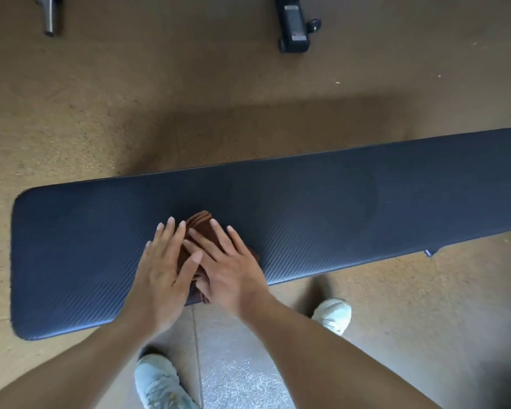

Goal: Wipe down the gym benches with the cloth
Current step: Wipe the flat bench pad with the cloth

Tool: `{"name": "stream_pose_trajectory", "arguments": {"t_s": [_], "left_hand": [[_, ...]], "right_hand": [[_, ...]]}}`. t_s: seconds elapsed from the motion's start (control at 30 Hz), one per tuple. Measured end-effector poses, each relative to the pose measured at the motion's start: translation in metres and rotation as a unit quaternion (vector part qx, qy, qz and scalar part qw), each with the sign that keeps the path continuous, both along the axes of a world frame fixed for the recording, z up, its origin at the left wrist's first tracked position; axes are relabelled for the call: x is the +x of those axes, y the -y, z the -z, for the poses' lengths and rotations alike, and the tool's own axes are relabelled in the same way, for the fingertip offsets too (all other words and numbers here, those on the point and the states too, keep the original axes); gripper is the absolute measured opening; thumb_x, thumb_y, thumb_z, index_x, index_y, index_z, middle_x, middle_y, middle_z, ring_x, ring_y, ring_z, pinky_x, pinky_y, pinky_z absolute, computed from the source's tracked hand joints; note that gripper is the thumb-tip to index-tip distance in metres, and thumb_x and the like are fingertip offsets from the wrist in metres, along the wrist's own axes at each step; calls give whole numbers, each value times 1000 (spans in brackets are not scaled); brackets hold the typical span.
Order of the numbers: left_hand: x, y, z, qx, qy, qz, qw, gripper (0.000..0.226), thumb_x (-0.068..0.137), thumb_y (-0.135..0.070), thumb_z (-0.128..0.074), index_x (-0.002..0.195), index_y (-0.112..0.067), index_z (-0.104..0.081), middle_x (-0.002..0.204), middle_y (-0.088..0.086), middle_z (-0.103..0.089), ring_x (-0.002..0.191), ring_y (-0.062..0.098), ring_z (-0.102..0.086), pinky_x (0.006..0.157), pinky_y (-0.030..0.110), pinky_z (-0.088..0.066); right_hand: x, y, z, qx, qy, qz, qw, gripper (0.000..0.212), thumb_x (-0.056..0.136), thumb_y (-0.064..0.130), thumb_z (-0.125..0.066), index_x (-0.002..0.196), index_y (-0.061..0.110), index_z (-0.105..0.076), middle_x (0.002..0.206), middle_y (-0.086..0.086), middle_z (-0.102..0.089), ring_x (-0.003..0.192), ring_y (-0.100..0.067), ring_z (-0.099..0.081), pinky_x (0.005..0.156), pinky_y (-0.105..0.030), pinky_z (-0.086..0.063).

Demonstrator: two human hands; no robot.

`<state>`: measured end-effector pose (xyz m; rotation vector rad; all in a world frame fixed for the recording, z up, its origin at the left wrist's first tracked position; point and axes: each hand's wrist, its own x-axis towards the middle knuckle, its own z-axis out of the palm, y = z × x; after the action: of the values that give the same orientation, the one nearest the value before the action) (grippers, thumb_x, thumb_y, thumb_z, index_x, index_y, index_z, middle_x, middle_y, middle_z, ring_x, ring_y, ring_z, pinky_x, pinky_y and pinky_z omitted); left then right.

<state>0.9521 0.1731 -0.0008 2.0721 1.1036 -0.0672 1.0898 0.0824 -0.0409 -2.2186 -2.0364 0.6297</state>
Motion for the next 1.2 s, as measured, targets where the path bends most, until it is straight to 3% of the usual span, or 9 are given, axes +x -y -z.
{"name": "stream_pose_trajectory", "arguments": {"t_s": [0.27,0.43,0.53,0.67,0.8,0.87,0.97,1.03,1.2], "left_hand": [[155,63,17,38,-60,93,993,83,92,-69,-10,162,-25,-3,169,-8,9,154,10,18,126,37,6],[262,74,23,74,-105,115,985,91,95,-65,-41,160,-26,9,168,-1,22,152,17,28,125,46,12],[313,62,27,104,-143,70,982,93,91,-75,-29,158,-29,16,166,0,28,150,21,33,123,49,17],[337,54,39,59,-206,42,976,105,84,-86,-21,156,-26,25,162,1,38,145,24,43,120,55,21],[337,52,39,28,-234,72,969,115,80,-88,-31,152,-24,33,156,1,47,139,26,50,117,56,24],[335,51,37,28,-232,76,969,116,80,-88,-31,151,-24,35,155,1,49,137,26,52,117,57,24],[335,51,37,23,-235,84,968,117,80,-87,-32,150,-24,36,155,2,49,137,26,53,117,57,24],[336,50,37,17,-233,85,969,114,82,-86,-31,150,-24,36,155,2,49,137,27,52,116,57,26],[336,48,38,-19,-198,66,978,97,78,-87,4,150,-28,34,150,-5,52,137,22,52,114,54,30]], "right_hand": [[214,57,-2,-20,42,103,994,74,92,50,-36,162,29,-26,171,8,-20,160,-27,-2,128,-52,-10],[332,95,1,-22,72,142,987,75,91,49,-34,162,27,-23,171,6,-18,160,-29,1,129,-51,-6],[397,122,1,-31,92,195,976,78,89,49,-33,163,28,-19,172,6,-15,160,-28,4,129,-50,-3],[467,140,-5,-72,121,282,949,81,91,55,-33,164,30,-8,173,10,-3,158,-25,17,128,-48,7],[476,124,-2,-57,140,365,918,80,93,57,-34,164,23,-16,173,3,-11,158,-27,16,128,-46,10],[459,108,2,-18,110,424,899,76,94,50,-37,162,19,-23,172,-3,-16,159,-29,10,129,-45,4],[439,89,4,23,60,479,875,67,95,40,-42,159,22,-33,171,1,-21,160,-27,1,130,-44,-3],[429,83,3,38,49,462,885,62,96,36,-43,156,24,-38,169,5,-26,160,-24,-3,129,-43,-5],[376,74,4,44,34,384,922,62,94,36,-46,156,27,-40,166,11,-32,160,-21,-6,129,-40,-8]]}}
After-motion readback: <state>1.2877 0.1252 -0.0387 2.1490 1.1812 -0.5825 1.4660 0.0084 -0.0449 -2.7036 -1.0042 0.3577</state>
